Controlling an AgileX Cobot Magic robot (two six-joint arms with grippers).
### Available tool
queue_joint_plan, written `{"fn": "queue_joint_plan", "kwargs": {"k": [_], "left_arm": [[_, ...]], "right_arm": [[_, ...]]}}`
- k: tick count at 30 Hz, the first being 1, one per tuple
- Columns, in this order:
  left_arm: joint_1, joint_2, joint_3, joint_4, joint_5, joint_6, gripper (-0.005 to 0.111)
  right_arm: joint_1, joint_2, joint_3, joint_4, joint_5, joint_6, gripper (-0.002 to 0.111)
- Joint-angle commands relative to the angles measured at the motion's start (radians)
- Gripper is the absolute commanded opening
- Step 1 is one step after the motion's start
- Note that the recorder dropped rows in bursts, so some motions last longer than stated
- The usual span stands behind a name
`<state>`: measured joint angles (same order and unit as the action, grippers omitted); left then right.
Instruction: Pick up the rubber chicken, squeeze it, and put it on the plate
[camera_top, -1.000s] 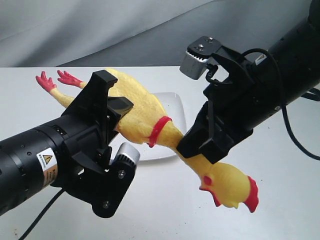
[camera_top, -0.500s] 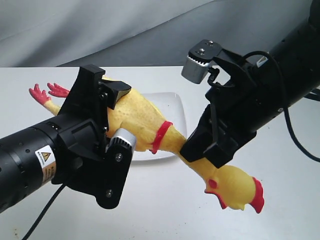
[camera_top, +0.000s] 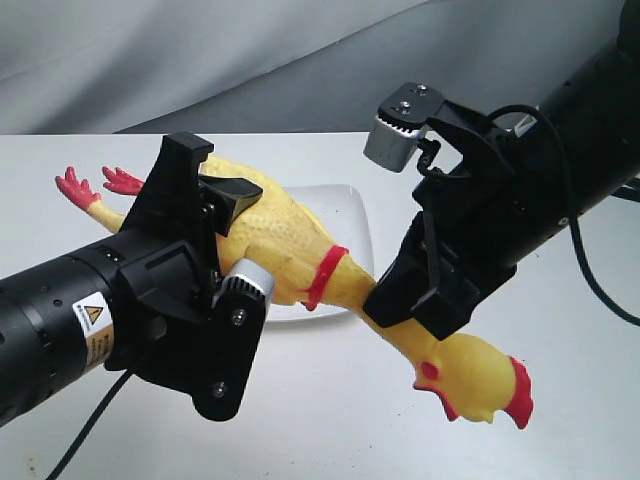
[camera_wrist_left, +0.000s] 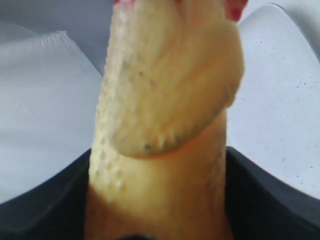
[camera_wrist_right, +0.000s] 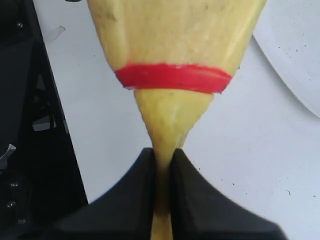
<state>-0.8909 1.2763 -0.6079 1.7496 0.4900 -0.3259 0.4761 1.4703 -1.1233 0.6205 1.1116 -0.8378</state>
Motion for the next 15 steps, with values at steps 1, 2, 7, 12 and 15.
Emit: {"fn": "queue_joint_plan", "kwargs": {"k": [1, 2, 7, 12, 15], "left_arm": [[0.003, 0.002, -0.003, -0.005, -0.024, -0.012, 0.000], [0.003, 0.002, -0.003, -0.005, -0.026, -0.012, 0.000], [0.003, 0.002, -0.003, -0.005, -0.073, -0.014, 0.014], [0.003, 0.002, -0.003, -0.044, -0.073, -0.014, 0.067], [0.003, 0.002, -0.003, -0.044, -0.072, -0.041, 0.081]], "right_arm": [[0.003, -0.008, -0.002, 0.017, -0.025, -0.011, 0.000], [0.003, -0.008, -0.002, 0.017, -0.025, -0.011, 0.000], [0.003, -0.008, -0.002, 0.017, -0.025, -0.009, 0.000], [0.003, -0.008, -0.002, 0.017, -0.027, -0.007, 0.000], [0.003, -0.008, -0.002, 0.019, -0.027, -0.007, 0.000]]}}
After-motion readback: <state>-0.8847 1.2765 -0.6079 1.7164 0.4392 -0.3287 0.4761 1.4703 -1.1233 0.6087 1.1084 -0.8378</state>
